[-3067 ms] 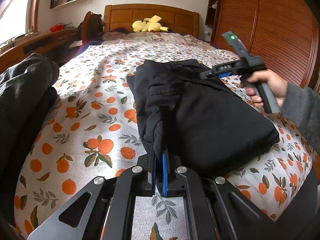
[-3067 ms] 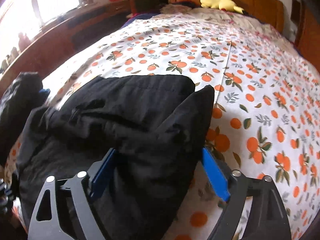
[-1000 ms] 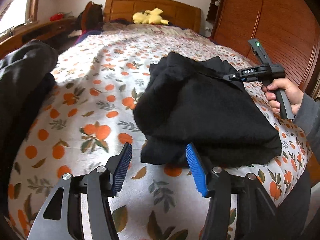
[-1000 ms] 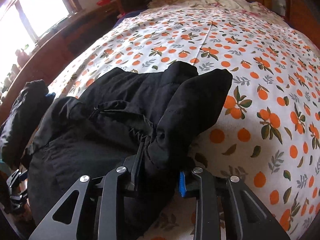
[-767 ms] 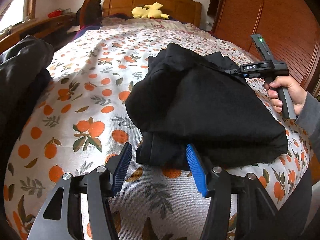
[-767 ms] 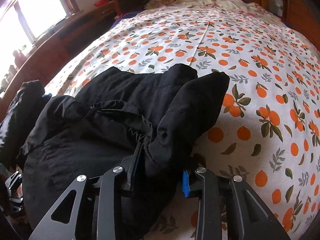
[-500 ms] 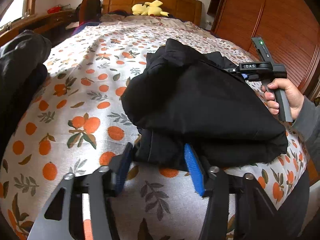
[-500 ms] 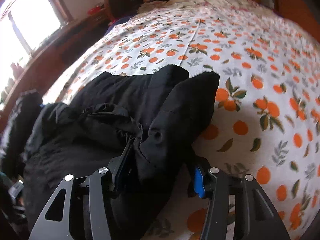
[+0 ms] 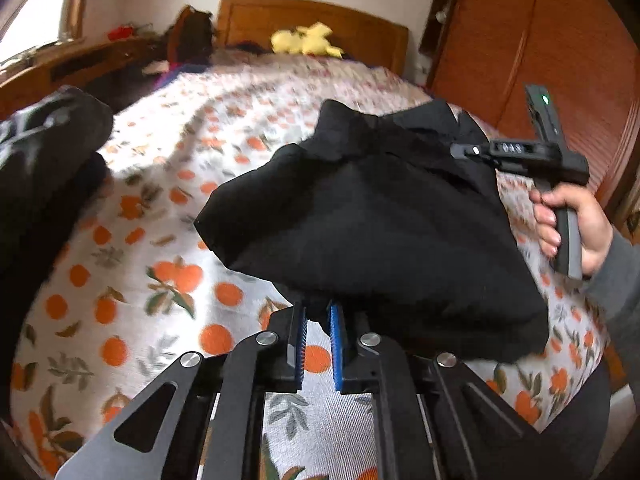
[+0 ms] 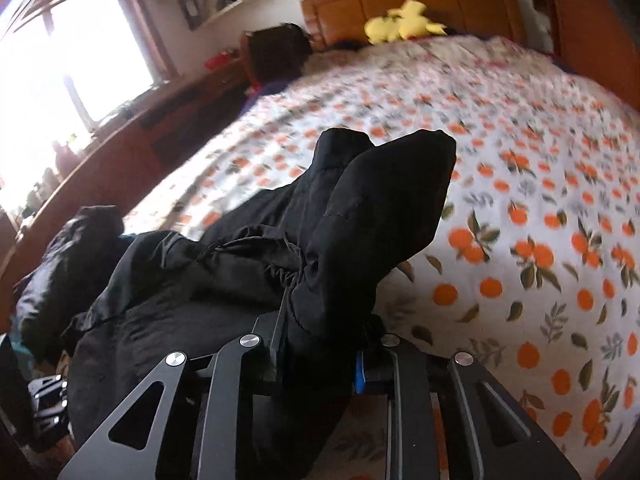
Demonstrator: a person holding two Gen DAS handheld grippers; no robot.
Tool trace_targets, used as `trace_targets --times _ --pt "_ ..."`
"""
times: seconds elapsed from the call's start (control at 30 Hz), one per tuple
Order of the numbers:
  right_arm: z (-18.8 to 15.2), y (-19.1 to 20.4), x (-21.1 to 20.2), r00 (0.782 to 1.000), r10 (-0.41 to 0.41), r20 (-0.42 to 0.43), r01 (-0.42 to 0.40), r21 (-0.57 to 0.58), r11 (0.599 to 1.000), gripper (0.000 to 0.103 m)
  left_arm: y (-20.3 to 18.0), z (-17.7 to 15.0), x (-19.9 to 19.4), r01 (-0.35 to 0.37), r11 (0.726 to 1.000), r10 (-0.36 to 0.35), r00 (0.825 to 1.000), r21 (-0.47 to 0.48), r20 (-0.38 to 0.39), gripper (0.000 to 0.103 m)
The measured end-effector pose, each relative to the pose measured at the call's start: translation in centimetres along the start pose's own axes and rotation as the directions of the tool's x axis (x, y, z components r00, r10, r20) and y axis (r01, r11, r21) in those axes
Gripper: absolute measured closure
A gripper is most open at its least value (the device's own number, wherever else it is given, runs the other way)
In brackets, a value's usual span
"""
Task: Fold large clothes
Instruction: 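Lift the coat bundle with both tools and carry it toward the clothes pile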
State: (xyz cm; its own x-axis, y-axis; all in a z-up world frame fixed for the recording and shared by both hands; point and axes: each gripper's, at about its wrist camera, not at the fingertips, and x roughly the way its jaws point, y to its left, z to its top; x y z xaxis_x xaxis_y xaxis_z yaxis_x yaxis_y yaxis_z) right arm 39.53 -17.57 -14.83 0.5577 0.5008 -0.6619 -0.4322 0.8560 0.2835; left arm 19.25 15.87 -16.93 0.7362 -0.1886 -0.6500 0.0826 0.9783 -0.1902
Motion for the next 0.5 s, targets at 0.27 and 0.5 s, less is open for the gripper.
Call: trace_targets --times 0.27,0.5 --pt "2.0 4.2 -3.0 0.998 0.051 0.039 -0.049 -0.032 0.998 0.082 1.0 1.6 -6.2 -0.042 0.999 0.043 0.992 -0.016 0.122 0.093" --pt "5.0 11.0 -2.0 0.992 0.119 0.049 -0.115 -0.076 0.990 0.082 4.5 3.1 -11.7 -0.129 0.991 0.134 0.972 -0.035 0.194 0.093"
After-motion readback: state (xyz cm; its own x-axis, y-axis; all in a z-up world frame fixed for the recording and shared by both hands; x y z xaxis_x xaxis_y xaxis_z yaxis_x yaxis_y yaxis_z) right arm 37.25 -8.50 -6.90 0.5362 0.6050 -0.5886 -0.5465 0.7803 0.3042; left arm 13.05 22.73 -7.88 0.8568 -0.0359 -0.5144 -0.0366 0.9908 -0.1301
